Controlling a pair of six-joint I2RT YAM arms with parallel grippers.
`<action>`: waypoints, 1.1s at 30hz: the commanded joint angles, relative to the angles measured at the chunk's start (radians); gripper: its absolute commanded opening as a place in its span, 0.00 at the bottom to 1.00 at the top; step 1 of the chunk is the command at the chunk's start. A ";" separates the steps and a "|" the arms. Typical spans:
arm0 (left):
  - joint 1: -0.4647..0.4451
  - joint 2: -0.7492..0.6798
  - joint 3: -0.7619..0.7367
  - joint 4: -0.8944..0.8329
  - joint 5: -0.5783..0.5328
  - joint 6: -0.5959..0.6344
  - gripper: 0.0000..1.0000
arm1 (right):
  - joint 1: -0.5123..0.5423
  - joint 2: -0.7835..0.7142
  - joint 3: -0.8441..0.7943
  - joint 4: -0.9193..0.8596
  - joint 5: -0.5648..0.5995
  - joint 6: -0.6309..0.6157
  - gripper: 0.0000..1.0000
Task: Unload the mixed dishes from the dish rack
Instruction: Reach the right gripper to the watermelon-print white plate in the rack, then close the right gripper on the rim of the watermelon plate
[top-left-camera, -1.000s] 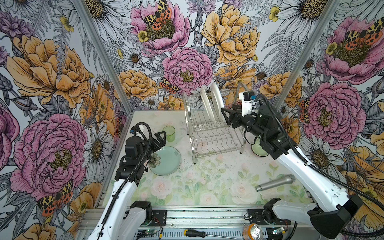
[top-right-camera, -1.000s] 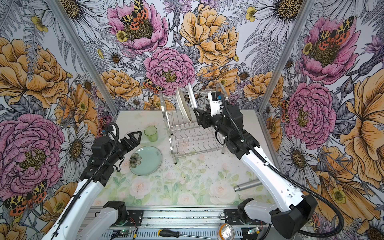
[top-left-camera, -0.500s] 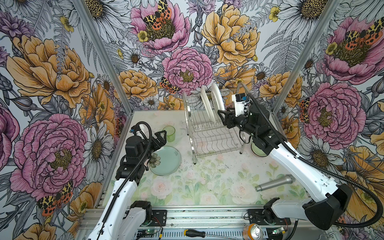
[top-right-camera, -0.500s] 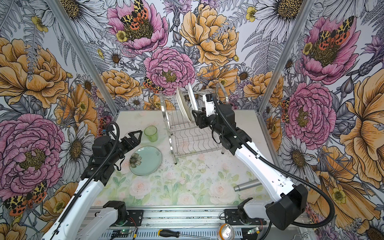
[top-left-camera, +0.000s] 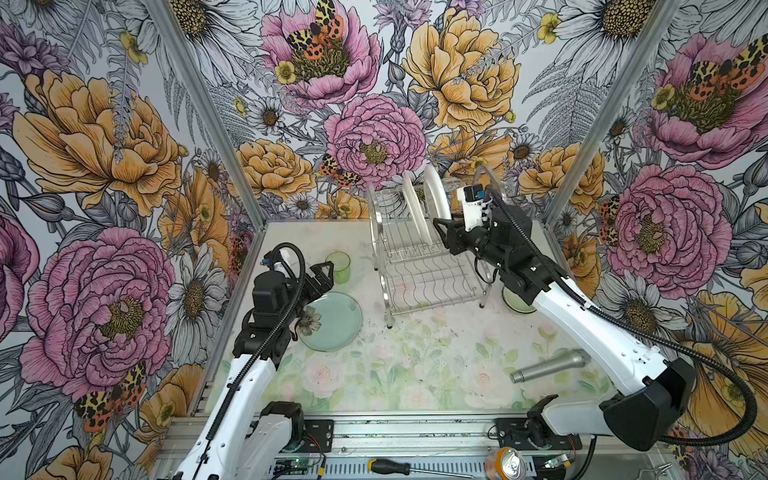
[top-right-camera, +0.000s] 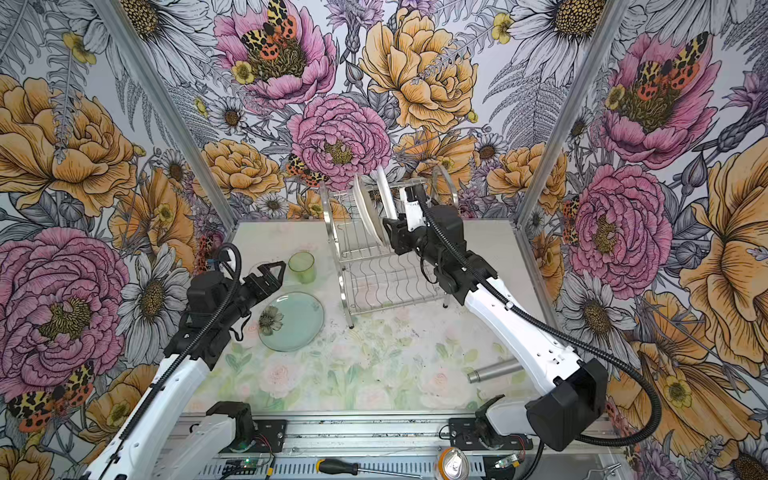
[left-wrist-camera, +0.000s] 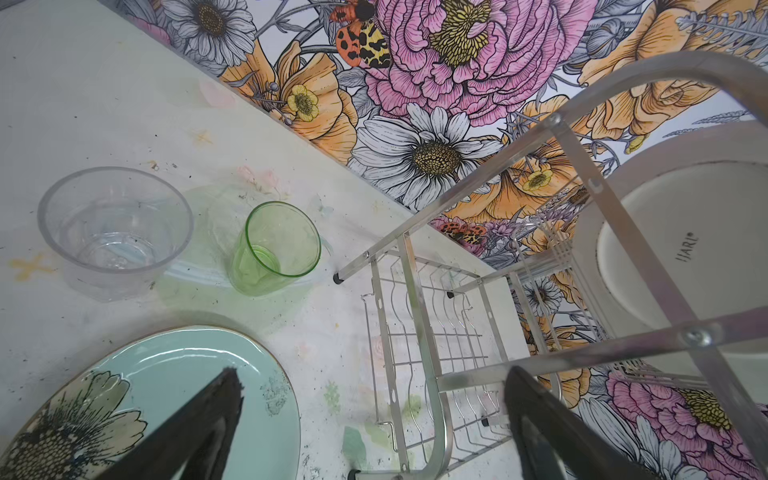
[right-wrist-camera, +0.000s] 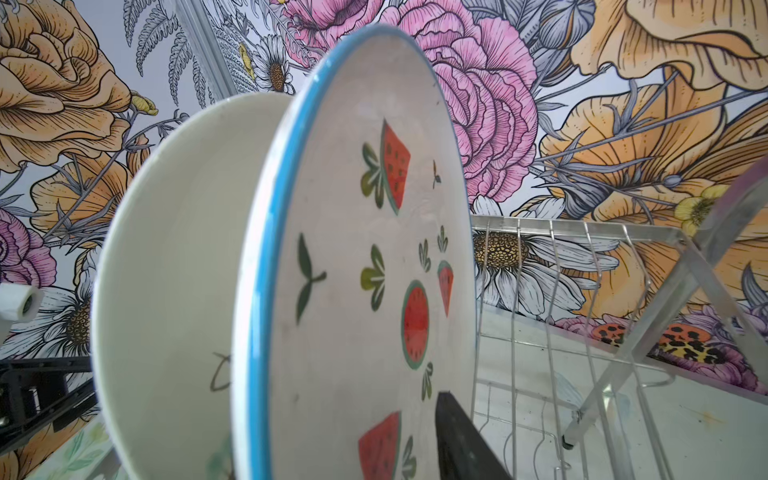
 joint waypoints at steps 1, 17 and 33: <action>-0.004 -0.006 -0.013 0.024 0.018 -0.004 0.99 | -0.008 0.016 0.036 0.012 0.044 -0.014 0.46; 0.002 -0.009 -0.011 0.022 0.019 -0.021 0.99 | -0.002 0.016 0.034 0.025 0.071 -0.043 0.38; 0.005 -0.012 -0.020 0.023 0.012 -0.030 0.99 | 0.019 0.013 0.042 0.044 0.110 -0.079 0.28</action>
